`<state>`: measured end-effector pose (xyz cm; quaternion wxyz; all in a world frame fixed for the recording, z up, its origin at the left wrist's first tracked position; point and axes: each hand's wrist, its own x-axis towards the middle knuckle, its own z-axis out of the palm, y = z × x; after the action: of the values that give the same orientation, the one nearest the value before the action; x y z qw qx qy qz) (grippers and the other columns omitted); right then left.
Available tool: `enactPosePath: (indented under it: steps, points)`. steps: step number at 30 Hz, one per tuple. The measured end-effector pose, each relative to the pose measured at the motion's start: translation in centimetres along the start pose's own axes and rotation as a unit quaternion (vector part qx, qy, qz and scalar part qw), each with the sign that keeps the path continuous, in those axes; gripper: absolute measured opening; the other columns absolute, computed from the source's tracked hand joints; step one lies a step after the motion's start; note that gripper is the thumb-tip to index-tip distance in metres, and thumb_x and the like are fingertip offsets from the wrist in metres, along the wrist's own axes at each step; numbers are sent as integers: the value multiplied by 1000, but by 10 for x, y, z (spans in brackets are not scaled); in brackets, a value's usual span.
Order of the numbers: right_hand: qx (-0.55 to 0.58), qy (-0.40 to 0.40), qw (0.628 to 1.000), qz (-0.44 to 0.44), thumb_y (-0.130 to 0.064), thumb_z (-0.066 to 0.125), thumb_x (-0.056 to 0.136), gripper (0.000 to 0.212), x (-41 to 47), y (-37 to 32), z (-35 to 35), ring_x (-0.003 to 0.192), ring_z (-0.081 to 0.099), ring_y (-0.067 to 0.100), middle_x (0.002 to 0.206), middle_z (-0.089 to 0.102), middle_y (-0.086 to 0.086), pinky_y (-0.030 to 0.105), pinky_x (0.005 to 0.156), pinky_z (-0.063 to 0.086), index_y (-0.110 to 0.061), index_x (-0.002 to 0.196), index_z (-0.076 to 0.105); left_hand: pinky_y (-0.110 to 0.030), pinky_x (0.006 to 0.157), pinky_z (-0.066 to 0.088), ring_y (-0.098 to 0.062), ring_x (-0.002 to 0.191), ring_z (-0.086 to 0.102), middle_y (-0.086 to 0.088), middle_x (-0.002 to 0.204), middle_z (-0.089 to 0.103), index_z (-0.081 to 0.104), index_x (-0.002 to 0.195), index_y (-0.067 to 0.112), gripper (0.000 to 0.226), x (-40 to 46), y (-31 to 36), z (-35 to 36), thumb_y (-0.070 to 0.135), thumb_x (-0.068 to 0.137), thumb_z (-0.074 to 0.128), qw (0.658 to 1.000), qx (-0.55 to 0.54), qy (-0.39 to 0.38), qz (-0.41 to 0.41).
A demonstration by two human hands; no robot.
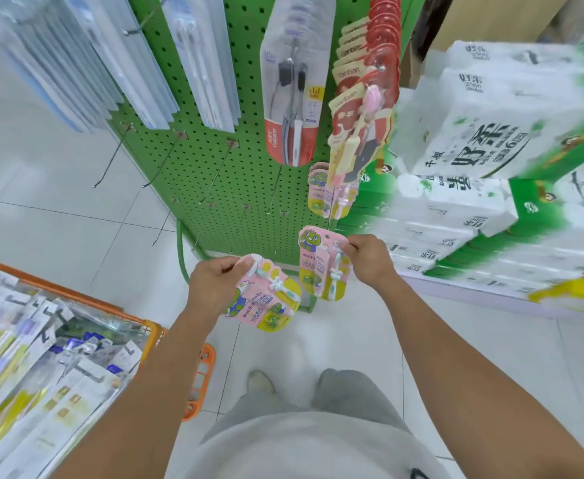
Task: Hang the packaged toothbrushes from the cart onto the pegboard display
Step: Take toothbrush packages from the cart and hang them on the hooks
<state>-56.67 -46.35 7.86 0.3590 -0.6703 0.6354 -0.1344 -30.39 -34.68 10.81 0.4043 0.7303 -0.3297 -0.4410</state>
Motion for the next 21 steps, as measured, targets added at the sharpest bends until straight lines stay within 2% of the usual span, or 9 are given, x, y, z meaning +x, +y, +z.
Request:
enactPosePath:
  steps: [2, 3, 6, 7, 11, 15, 18, 21]
  points:
    - [4, 4, 1000, 5, -19, 57, 102, 49, 7, 1, 1, 54, 31, 16, 54, 36, -1, 31, 52, 25, -18, 57, 36, -31, 67, 47, -13, 60, 55, 12, 55, 63, 75, 68, 21, 23, 7, 1, -2, 27, 91, 73, 1000, 5, 3, -1]
    - [4, 4, 1000, 4, -19, 57, 102, 49, 10, 1, 1, 54, 31, 15, 54, 35, -2, 29, 51, 24, -18, 57, 36, -32, 67, 47, -14, 60, 54, 9, 57, 64, 75, 67, 20, 24, 10, 2, -2, 28, 90, 74, 1000, 6, 4, 1]
    - [5, -2, 1000, 7, -19, 57, 102, 50, 22, 6, 2, 54, 30, 15, 53, 34, -3, 26, 49, 23, -18, 57, 36, -44, 72, 54, -19, 67, 57, -19, 75, 70, 76, 75, 18, 21, 16, 4, 4, 33, 89, 74, 999, 38, -9, 8]
    - [6, -2, 1000, 10, -20, 57, 102, 50, 27, 8, 1, 55, 31, 16, 54, 35, -2, 27, 50, 24, -18, 57, 36, -46, 73, 55, -20, 67, 58, -22, 80, 71, 77, 76, 18, 20, 16, 6, 6, 33, 89, 74, 999, 50, -13, 10]
    - [-6, -12, 1000, 5, -20, 58, 102, 49, 46, 11, -4, 57, 33, 20, 54, 36, -1, 27, 49, 24, -17, 57, 39, -34, 68, 50, -20, 66, 59, -18, 77, 71, 79, 78, 15, 21, 15, 14, 18, 31, 90, 73, 997, 68, -18, 8]
    - [-1, 5, 1000, 9, -25, 57, 102, 44, 72, 8, -14, 64, 40, 26, 58, 42, 6, 34, 58, 29, -3, 65, 55, -22, 58, 41, -6, 54, 51, 4, 59, 63, 78, 80, 9, 24, 16, 24, 28, 31, 89, 75, 997, 81, -12, 14]
    - [10, 22, 1000, 15, -28, 54, 104, 51, 97, -4, -26, 60, 39, 24, 55, 38, 4, 32, 57, 27, -11, 57, 43, -24, 62, 44, -9, 61, 57, -3, 70, 73, 79, 77, 16, 20, 20, 34, 35, 35, 85, 78, 993, 108, -13, 37]
    - [11, 38, 998, 46, -29, 54, 104, 50, 116, -15, -37, 57, 42, 23, 57, 44, 5, 30, 54, 29, -10, 58, 46, -22, 60, 45, -6, 60, 59, 0, 71, 74, 78, 73, 19, 18, 24, 42, 41, 34, 83, 80, 994, 101, -10, 39]
